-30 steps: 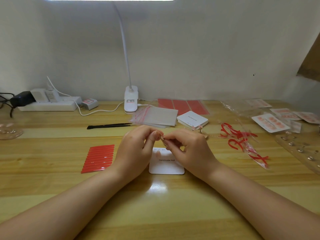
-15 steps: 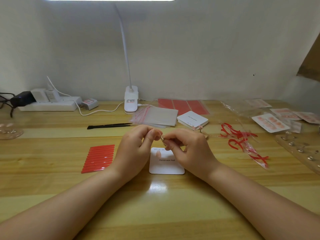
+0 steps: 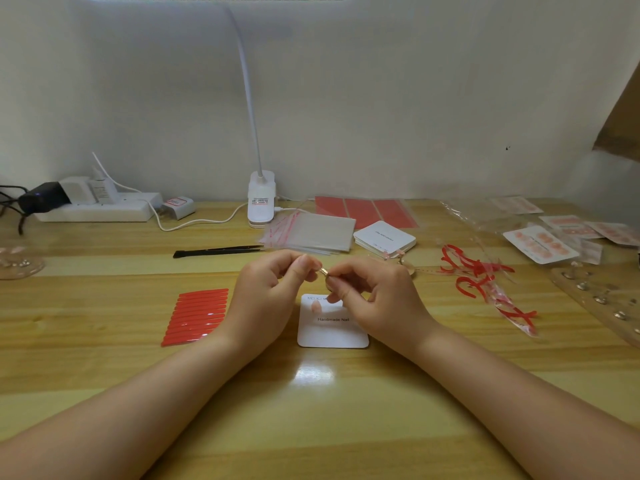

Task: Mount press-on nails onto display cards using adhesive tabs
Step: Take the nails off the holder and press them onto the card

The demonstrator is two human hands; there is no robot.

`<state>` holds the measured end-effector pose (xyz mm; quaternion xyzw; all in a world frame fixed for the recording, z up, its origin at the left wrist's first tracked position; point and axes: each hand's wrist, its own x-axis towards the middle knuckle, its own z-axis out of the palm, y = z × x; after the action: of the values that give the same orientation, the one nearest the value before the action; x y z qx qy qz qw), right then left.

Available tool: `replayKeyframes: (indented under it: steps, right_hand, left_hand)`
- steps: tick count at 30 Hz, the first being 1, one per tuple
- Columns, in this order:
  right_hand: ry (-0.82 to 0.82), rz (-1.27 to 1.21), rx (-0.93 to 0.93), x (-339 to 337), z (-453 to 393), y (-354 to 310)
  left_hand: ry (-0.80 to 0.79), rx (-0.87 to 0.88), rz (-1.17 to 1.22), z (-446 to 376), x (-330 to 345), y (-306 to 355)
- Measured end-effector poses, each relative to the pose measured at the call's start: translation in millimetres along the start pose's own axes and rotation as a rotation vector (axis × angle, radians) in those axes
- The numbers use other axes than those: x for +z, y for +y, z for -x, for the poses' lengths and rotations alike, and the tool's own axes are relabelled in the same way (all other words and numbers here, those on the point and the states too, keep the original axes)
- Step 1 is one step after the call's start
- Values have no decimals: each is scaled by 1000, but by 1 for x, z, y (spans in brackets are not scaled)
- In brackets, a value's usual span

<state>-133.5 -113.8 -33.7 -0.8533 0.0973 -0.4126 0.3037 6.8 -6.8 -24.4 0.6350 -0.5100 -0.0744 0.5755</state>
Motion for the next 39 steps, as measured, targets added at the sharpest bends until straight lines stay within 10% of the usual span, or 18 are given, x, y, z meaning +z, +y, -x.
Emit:
replayKeyframes:
  steps: [39]
  right_hand:
    - [-7, -541, 367, -4, -5, -11]
  left_hand:
    - [16, 278, -181, 3, 2, 0]
